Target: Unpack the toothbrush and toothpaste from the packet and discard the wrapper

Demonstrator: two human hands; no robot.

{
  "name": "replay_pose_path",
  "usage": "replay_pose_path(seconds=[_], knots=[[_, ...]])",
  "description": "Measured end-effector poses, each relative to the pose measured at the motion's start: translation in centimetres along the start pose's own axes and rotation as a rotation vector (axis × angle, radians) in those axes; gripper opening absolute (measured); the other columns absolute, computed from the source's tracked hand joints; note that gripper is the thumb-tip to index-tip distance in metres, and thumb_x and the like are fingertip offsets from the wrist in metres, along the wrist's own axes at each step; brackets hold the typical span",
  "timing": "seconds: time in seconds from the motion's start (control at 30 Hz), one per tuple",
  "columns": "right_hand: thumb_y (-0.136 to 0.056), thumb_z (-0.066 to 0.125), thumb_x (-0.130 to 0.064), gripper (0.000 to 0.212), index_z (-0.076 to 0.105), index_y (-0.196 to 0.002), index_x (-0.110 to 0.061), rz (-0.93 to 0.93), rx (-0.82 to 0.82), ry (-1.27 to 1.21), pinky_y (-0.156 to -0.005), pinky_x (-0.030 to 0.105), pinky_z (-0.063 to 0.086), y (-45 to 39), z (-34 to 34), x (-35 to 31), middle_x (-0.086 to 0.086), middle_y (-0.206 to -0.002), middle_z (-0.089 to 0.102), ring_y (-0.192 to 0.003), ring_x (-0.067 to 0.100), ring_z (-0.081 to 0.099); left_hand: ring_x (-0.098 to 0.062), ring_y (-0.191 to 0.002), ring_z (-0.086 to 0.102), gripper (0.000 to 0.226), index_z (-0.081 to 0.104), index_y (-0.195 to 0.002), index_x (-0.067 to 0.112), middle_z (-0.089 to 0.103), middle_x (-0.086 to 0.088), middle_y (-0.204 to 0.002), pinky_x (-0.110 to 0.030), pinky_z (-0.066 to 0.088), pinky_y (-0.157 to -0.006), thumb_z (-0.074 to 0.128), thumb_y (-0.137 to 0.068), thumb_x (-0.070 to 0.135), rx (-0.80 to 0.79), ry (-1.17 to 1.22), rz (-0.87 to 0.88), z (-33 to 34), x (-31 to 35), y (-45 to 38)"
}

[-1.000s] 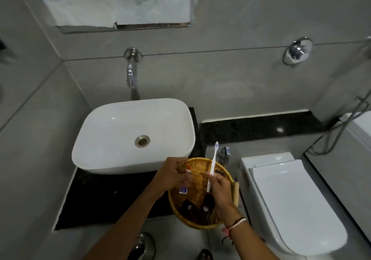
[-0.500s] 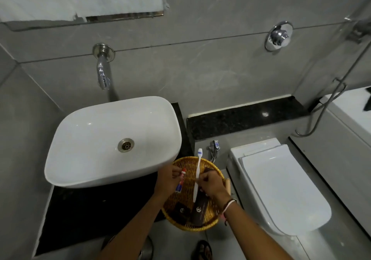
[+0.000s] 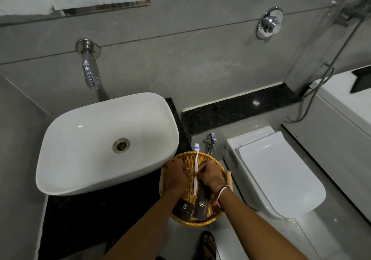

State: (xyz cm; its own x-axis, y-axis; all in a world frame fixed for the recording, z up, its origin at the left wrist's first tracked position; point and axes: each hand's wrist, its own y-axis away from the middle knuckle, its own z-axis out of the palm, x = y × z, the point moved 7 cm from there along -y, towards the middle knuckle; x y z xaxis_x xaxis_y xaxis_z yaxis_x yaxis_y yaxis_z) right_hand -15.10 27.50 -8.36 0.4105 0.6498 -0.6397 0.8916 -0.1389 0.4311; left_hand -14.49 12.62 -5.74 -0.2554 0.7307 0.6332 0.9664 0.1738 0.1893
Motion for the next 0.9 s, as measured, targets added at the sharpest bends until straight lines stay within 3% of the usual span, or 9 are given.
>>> replay_pose_path(seconds=[0.27,0.47,0.67,0.8,0.9], knots=[[-0.085,0.076,-0.021,0.021,0.078,-0.099,-0.006,-0.012,0.028,0.047,-0.091,0.033,0.06,0.0,-0.4,0.2,0.011,-0.103,0.078,-0.096,0.022,0.073,-0.025,-0.094,0.064,0.023,0.062,-0.096,0.006,0.069,-0.012,-0.099,-0.033,0.052,-0.084,0.045,-0.102,0.021,0.022,-0.104,0.123,-0.3,0.6,1.4],[-0.087,0.074,-0.023,0.02,0.074,-0.096,-0.004,0.001,0.036,0.052,-0.085,0.035,0.061,0.2,-0.1,0.2,0.012,-0.097,0.076,-0.093,0.024,0.073,-0.017,-0.092,0.065,0.026,0.065,-0.098,0.013,0.072,-0.005,-0.1,-0.024,0.05,-0.081,0.045,-0.102,0.029,0.01,-0.202,0.199,-0.5,0.5,1.9],[-0.087,0.074,-0.022,0.02,0.074,-0.096,-0.003,-0.001,0.025,0.066,-0.085,0.034,0.061,0.1,-0.1,0.2,0.011,-0.095,0.076,-0.091,0.025,0.073,-0.02,-0.096,0.064,0.025,0.064,-0.101,0.011,0.071,-0.008,-0.104,-0.031,0.055,-0.088,0.045,-0.103,0.027,-0.02,-0.194,0.19,0.1,0.4,2.1],[-0.089,0.071,-0.021,0.015,0.07,-0.083,-0.007,-0.011,0.012,0.065,-0.074,0.026,0.057,0.3,0.0,0.1,0.002,-0.077,0.067,-0.082,0.023,0.072,-0.02,-0.095,0.066,0.025,0.064,-0.098,0.012,0.071,-0.006,-0.101,-0.033,0.057,-0.087,0.045,-0.103,0.027,-0.029,-0.185,0.167,0.1,0.4,2.2],[-0.091,0.068,-0.022,0.024,0.063,-0.069,-0.015,-0.053,0.022,0.079,-0.076,0.029,0.059,0.5,-0.7,-0.4,0.004,-0.075,0.068,-0.075,0.018,0.065,-0.016,-0.095,0.066,0.026,0.065,-0.101,0.014,0.072,-0.003,-0.103,-0.025,0.055,-0.087,0.045,-0.103,0.03,-0.008,-0.208,0.166,-0.4,0.6,2.5]])
